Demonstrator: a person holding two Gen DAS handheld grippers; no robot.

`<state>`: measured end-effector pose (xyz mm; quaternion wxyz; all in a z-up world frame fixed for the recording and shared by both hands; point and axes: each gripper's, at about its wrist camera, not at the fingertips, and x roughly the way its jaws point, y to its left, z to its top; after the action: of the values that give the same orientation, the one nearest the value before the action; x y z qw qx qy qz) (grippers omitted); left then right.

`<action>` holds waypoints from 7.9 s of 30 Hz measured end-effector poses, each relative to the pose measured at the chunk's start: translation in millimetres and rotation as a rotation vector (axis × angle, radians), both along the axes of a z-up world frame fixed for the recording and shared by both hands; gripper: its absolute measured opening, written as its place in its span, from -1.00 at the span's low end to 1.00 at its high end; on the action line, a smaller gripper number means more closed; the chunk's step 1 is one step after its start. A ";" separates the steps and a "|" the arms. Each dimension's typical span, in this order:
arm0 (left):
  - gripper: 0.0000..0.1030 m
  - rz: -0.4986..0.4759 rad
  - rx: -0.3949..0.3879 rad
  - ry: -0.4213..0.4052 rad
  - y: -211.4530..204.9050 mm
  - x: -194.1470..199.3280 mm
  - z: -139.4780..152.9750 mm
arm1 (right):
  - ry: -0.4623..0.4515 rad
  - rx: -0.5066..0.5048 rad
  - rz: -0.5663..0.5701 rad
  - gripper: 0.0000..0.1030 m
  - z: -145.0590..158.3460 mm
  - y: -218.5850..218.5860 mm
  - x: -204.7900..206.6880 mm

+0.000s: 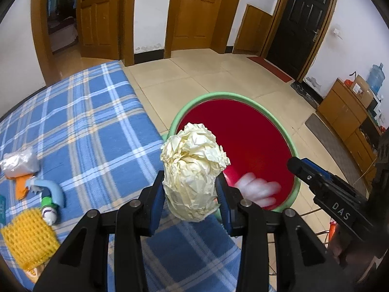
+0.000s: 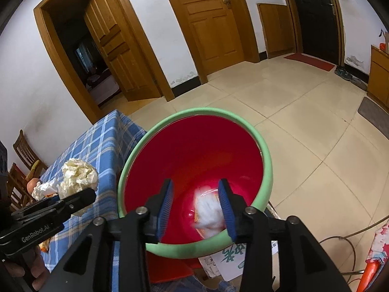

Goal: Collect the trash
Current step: 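Carry tissue and crumpled paper over the red bin and release both, then return to the table and grasp the second yellow foam net with the left gripper, then grasp the orange snack bag with the right gripper, then carry the snack bag and yellow foam net over the red bin and open both grippers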

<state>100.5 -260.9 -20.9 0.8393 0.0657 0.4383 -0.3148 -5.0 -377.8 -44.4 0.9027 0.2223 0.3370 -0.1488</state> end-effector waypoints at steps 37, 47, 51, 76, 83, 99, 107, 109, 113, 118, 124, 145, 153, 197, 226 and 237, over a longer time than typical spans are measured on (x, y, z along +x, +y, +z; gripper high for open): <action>0.23 0.132 -0.021 -0.010 57.5 -6.0 11.3 | -0.038 0.021 0.047 0.18 18.0 28.8 -12.1; 0.23 0.249 -0.024 -0.019 116.5 -7.1 16.0 | -0.044 0.013 0.113 0.23 23.1 62.4 -3.7; 0.23 0.297 -0.020 -0.025 139.5 -7.1 17.0 | -0.043 0.008 0.139 0.23 24.6 75.6 0.0; 0.16 0.478 0.011 0.016 223.8 5.3 -6.7 | -0.016 -0.017 0.256 0.24 23.5 134.7 21.6; -0.31 0.417 -0.054 0.048 220.7 5.7 -10.3 | -0.003 -0.019 0.272 0.24 20.1 142.8 26.5; -0.74 0.404 -0.172 -0.003 239.7 -6.4 19.1 | 0.005 -0.027 0.338 0.24 19.7 170.1 35.3; -0.74 0.472 -0.179 -0.063 272.2 -14.8 36.2 | 0.003 -0.042 0.399 0.24 23.7 198.0 39.8; -0.74 0.497 -0.179 -0.072 283.7 -17.4 38.4 | 0.004 -0.043 0.418 0.24 23.8 207.4 41.0; -0.74 0.544 -0.185 -0.084 307.8 -25.0 42.0 | 0.007 -0.042 0.453 0.24 24.0 224.6 42.1; -0.74 0.595 -0.174 -0.094 332.2 -33.3 41.8 | 0.013 -0.050 0.500 0.24 24.0 249.6 42.9; -0.74 0.648 -0.150 -0.088 356.6 -41.1 34.1 | 0.030 -0.048 0.544 0.25 20.8 280.1 49.5; -0.74 0.738 -0.148 -0.057 395.9 -48.6 10.6 | 0.144 -0.106 0.597 0.31 -14.5 349.4 79.4; -0.74 0.707 -0.145 -0.055 383.9 -48.5 10.5 | 0.135 -0.147 0.590 -0.10 -17.3 348.2 78.9; -0.75 0.351 -0.150 -0.104 226.6 -31.7 59.9 | -0.043 -0.088 0.317 -0.16 44.2 182.2 18.0; -0.75 0.090 -0.093 -0.084 59.7 0.4 50.7 | 0.034 -0.043 0.058 -0.16 11.0 47.5 8.0; -0.75 0.020 -0.069 -0.082 11.9 9.4 37.0 | 0.041 -0.011 0.028 -0.11 -5.0 15.4 7.4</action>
<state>109.9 -249.0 16.0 0.8615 0.0451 0.3929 -0.3185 2.3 -362.4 -49.4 0.8988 0.2094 0.3577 -0.1426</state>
